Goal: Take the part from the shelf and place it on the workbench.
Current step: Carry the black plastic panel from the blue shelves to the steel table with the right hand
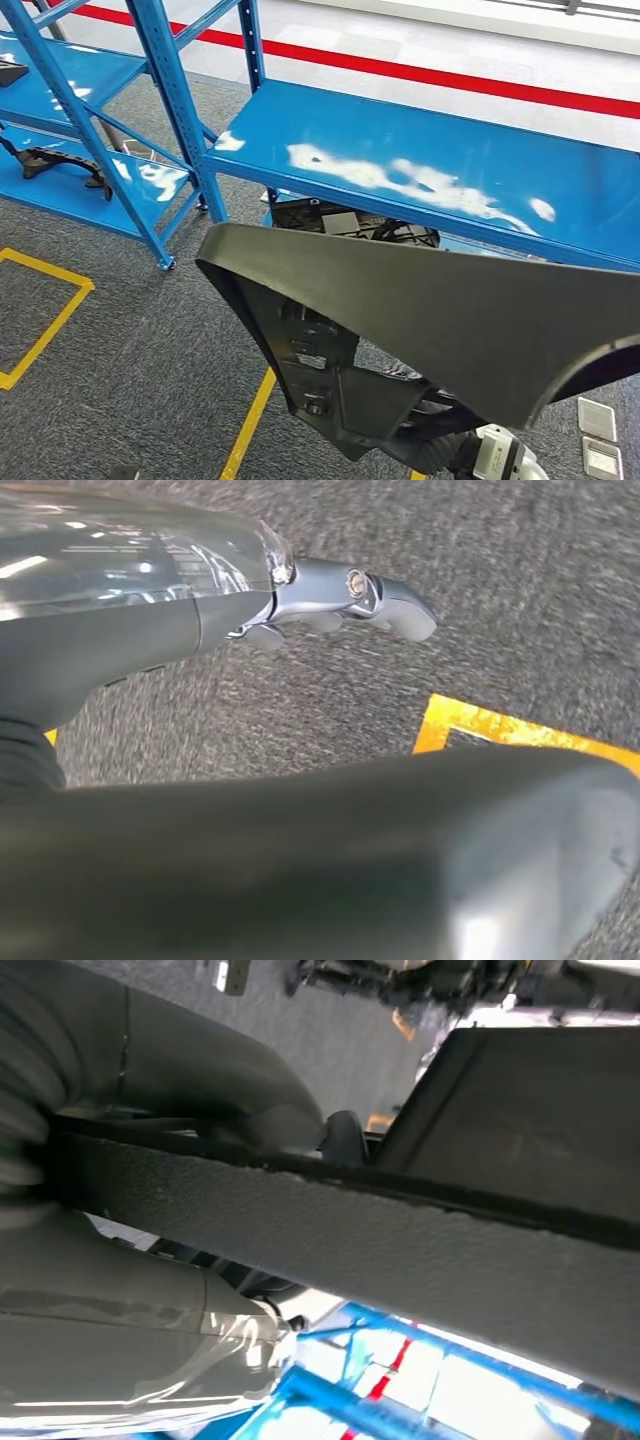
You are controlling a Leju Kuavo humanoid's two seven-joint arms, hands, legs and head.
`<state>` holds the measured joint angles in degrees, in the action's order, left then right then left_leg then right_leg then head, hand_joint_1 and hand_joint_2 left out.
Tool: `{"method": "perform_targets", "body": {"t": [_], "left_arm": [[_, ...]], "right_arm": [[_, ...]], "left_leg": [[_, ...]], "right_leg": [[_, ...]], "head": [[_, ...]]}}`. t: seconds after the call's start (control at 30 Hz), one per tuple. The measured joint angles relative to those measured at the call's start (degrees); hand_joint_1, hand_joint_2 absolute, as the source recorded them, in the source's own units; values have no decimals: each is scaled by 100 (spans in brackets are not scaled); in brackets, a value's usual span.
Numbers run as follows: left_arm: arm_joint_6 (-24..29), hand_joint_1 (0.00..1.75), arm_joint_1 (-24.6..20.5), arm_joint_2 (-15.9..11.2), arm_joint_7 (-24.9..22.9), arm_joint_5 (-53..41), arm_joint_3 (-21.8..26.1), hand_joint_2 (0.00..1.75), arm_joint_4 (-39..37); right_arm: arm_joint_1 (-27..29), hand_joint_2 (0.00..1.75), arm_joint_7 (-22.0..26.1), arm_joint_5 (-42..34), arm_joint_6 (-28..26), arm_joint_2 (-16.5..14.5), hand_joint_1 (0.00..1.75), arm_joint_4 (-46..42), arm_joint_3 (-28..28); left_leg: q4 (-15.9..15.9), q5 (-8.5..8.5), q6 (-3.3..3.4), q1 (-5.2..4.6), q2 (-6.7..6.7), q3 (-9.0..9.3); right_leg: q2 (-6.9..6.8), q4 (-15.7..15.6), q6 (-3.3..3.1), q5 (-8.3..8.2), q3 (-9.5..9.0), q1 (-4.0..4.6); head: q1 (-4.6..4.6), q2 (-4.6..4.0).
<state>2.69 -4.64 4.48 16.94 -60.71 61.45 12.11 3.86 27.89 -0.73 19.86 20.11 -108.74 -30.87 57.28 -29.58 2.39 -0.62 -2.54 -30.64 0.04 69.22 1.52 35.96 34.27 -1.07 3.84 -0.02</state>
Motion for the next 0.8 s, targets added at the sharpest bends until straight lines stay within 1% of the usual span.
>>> {"method": "perform_targets", "body": {"t": [0.03, 0.07, 0.1, 0.13, 0.17, 0.2, 0.23, 0.27, 0.3, 0.33, 0.37, 0.4, 0.43, 0.47, 0.5, 0.53, 0.57, 0.6, 0.63, 0.67, 0.7, 0.73, 0.77, 0.8], "left_arm": [[0, 0, 0, 2, 4, 1, 7, 0, 0], [0, 0, -9, 5, 9, 2, 13, 0, 0], [0, 0, -18, 7, 12, 2, 17, 0, 0], [0, 0, -21, 9, 14, 2, 19, 0, 0], [0, 0, -19, 10, 15, 0, 21, 0, 0], [0, 0, -8, 10, 14, -3, 22, 0, 0], [0, 0, 2, 19, 12, -7, 22, 0, 0], [-1, 0, 1, 28, 10, -11, 23, 0, 0], [-5, 0, -15, 39, 8, -15, 23, 0, 0], [-11, 0, -33, 52, 7, -17, 23, 0, 0], [-19, 0, -50, 59, 5, -22, 23, 0, 0], [-26, 0, -55, 67, 5, -32, 23, 0, 0], [-30, 0, -46, 75, 4, -44, 22, 0, 0], [-32, 0, -36, 80, 4, -55, 22, 0, 0], [-33, 0, -27, 84, 4, -63, 21, 0, 0], [-33, 0, -26, 85, 4, -66, 21, 0, 0], [-32, 0, -33, 86, 5, -66, 21, 0, 0], [-32, 0, -45, 89, 7, -66, 21, 0, 0], [-32, 0, -52, 92, 10, -66, 21, 0, 0], [-32, 0, -48, 95, 15, -66, 21, 0, 0], [-34, 0, -37, 97, 22, -66, 21, 0, 0], [-37, 0, -17, 102, 29, -66, 21, 0, 0], [-45, 0, -6, 108, 36, -66, 21, 0, 0], [-54, 0, -9, 113, 40, -66, 21, 0, 0]], "right_arm": [[-23, 175, -1, -1, 9, 1, 175, 14, -8], [-40, 175, -2, -3, 14, 1, 175, 26, -17], [-54, 175, -5, -6, 19, 4, 175, 38, -25], [-70, 175, -10, -11, 25, 8, 175, 49, -31], [-87, 175, -16, -20, 31, 11, 175, 57, -38], [-111, 175, -21, -29, 35, 15, 175, 64, -43], [-139, 175, -24, -38, 39, 15, 175, 68, -48], [-161, 175, -25, -47, 44, 15, 175, 72, -55], [-174, 175, -26, -56, 51, 15, 175, 74, -62], [-179, 175, -30, -64, 60, 16, 175, 76, -69], [-176, 175, -34, -72, 69, 16, 175, 78, -77], [-175, 175, -39, -79, 77, 17, 175, 80, -84], [-175, 175, -43, -87, 83, 17, 175, 82, -90], [-176, 175, -47, -101, 91, 17, 175, 83, -93], [-177, 175, -49, -125, 99, 16, 175, 81, -95], [-180, 175, -51, -156, 108, 14, 175, 78, -96], [-183, 175, -53, -188, 115, 9, 175, 75, -97], [-186, 175, -54, -218, 120, 3, 175, 72, -98], [-190, 175, -55, -239, 121, -7, 175, 69, -99], [-197, 175, -57, -255, 122, -19, 175, 68, -103], [-206, 175, -58, -269, 122, -38, 175, 65, -107], [-221, 175, -60, -281, 123, -57, 175, 60, -110], [-234, 175, -60, -292, 124, -75, 175, 50, -116], [-242, 175, -60, -300, 125, -89, 175, 40, -120]], "left_leg": [[33, -14, -19, 5, -75, -15], [84, -30, -43, 5, -151, -47], [128, -36, -74, 8, -219, -94], [159, -31, -104, 16, -285, -147], [179, -16, -133, 25, -351, -191], [181, -7, -161, 39, -393, -222], [214, -30, -189, 37, -340, -250], [309, -94, -219, 35, -233, -301], [530, -223, -254, 36, -87, -409], [861, -390, -292, 45, 62, -573], [1244, -548, -325, 67, 131, -765], [1579, -658, -352, 90, 164, -935], [1740, -664, -369, 108, 179, -1020], [1676, -562, -375, 121, 197, -995], [1405, -381, -371, 127, 235, -866], [1011, -177, -354, 122, 329, -676], [652, -37, -327, 92, 450, -501], [399, 37, -293, 64, 556, -383], [271, 48, -261, 33, 628, -333], [254, 20, -230, 3, 625, -338], [240, 20, -199, -5, 575, -345], [216, 32, -164, -2, 520, -337], [191, 45, -123, 9, 463, -325], [165, 61, -86, 24, 409, -312]], "right_leg": [[116, -350, -3, -192, -151, -11], [255, -678, -6, -324, -281, -29], [373, -886, -17, -383, -353, -38], [450, -965, -32, -368, -371, -40], [435, -993, -49, -362, -362, -33], [370, -987, -75, -366, -350, -33], [301, -995, -100, -372, -352, -40], [226, -1004, -126, -376, -355, -52], [136, -1011, -148, -378, -358, -65], [46, -1012, -161, -373, -358, -65], [-48, -1012, -169, -367, -356, -64], [-140, -1011, -170, -360, -356, -64], [-223, -1011, -168, -352, -359, -65], [-302, -1011, -162, -342, -369, -67], [-375, -1011, -153, -329, -385, -67], [-446, -1012, -139, -313, -406, -66], [-512, -1010, -118, -295, -424, -56], [-570, -1010, -91, -279, -435, -46], [-625, -1010, -63, -265, -443, -36], [-682, -1017, -33, -255, -452, -30], [-741, -1031, -2, -248, -473, -35], [-720, -1023, 27, -218, -495, -44], [-613, -951, 46, -143, -481, -53], [-450, -770, 52, -16, -411, -58]], "head": [[0, 1], [2, 0], [3, 0], [4, 0], [4, 0], [2, 0], [4, 0], [7, 0], [8, 0], [10, 0], [10, 0], [10, -1], [10, -1], [10, -1], [10, -1], [10, 0], [10, 0], [10, 0], [10, 0], [10, -1], [9, -1], [9, 0], [8, 1], [5, 1]]}}
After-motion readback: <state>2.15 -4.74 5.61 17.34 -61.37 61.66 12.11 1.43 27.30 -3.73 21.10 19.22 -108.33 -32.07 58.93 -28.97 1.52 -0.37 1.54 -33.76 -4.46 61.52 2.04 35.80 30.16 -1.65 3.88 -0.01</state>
